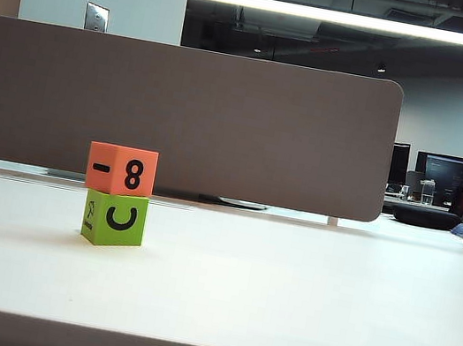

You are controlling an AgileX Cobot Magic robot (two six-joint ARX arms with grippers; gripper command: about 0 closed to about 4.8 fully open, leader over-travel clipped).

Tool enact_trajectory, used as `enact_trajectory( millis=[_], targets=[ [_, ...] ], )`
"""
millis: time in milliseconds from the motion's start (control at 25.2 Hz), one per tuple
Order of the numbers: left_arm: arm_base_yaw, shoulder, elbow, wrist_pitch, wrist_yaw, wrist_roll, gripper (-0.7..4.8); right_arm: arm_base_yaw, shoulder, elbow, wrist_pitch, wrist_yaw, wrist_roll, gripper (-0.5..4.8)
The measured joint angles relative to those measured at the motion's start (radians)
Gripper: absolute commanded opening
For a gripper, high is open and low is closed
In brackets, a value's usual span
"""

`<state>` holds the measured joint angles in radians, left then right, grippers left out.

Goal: Stack the letter block on the right onto the letter block on the left.

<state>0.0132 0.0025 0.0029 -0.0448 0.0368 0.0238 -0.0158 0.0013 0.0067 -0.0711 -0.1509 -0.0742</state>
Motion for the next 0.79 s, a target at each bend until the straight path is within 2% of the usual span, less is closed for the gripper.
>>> enact_trajectory(
  millis=[793],
  targets=[
    [0.000,0.000,0.000,-0.005,-0.014,-0.002,-0.05,0.000,0.000,0.000,-0.001,-0.001,0.000,-0.05]
  ],
)
